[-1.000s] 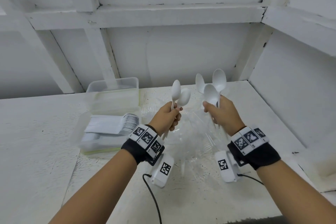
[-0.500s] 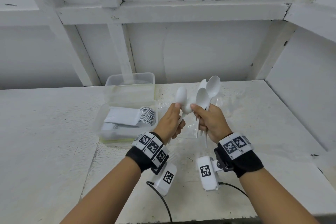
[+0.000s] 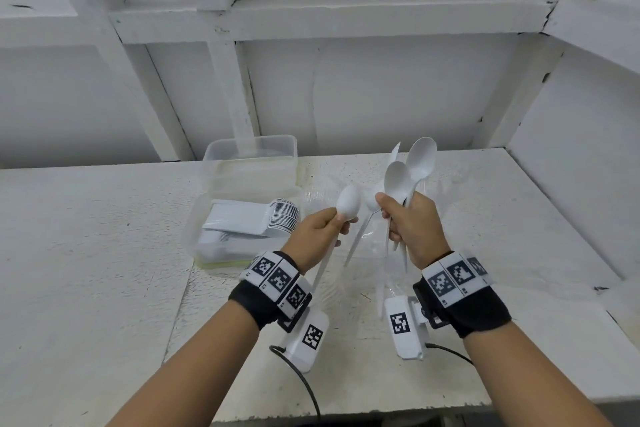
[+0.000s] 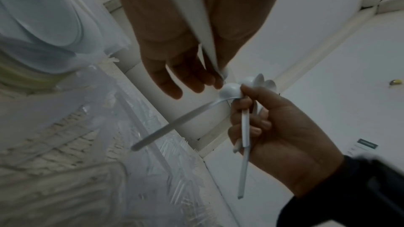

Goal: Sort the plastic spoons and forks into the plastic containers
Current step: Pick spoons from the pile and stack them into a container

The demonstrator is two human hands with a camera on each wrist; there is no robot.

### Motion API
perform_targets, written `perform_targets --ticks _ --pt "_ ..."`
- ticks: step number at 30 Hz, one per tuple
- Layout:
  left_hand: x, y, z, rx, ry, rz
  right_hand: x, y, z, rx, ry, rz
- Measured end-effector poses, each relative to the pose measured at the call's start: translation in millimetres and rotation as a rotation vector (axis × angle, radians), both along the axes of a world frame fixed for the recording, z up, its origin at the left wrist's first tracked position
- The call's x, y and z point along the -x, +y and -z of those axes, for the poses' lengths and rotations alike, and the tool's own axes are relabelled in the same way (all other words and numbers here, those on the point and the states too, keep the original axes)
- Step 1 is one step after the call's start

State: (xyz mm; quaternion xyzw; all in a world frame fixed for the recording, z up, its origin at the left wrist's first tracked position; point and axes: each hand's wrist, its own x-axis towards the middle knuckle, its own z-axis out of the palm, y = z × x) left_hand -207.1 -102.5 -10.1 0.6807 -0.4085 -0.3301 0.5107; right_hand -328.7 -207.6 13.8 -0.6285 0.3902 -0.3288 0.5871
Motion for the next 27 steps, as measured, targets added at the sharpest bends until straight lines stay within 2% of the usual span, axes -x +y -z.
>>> perform_targets --ticks 3,8,11,16,18,20,27 --pt "3 0 -2 -0.011 -0.006 0.070 -1 1 4 -0.046 -0.012 -0.042" --pt "7 -2 -6 0.017 -0.030 0.051 -1 3 1 -0.154 -0.101 -0.166" --pt "8 -6 -8 0.011 -0.119 0.063 -2 6 1 -0.088 -0.056 -0.203" --pt "12 -8 -11 -0.033 -0.240 0.075 -3 13 5 0.011 -0.011 -0.162" --pt "13 -6 -9 -0.059 -0.186 0.074 -3 14 6 0.048 0.003 -0.146" --pt "14 -5 -8 -0.033 -0.151 0.083 -4 15 4 0.063 0.004 -0.151" --pt "5 -7 -1 0.101 -0.283 -0.028 -5 20 -1 0.079 0.003 -0.170"
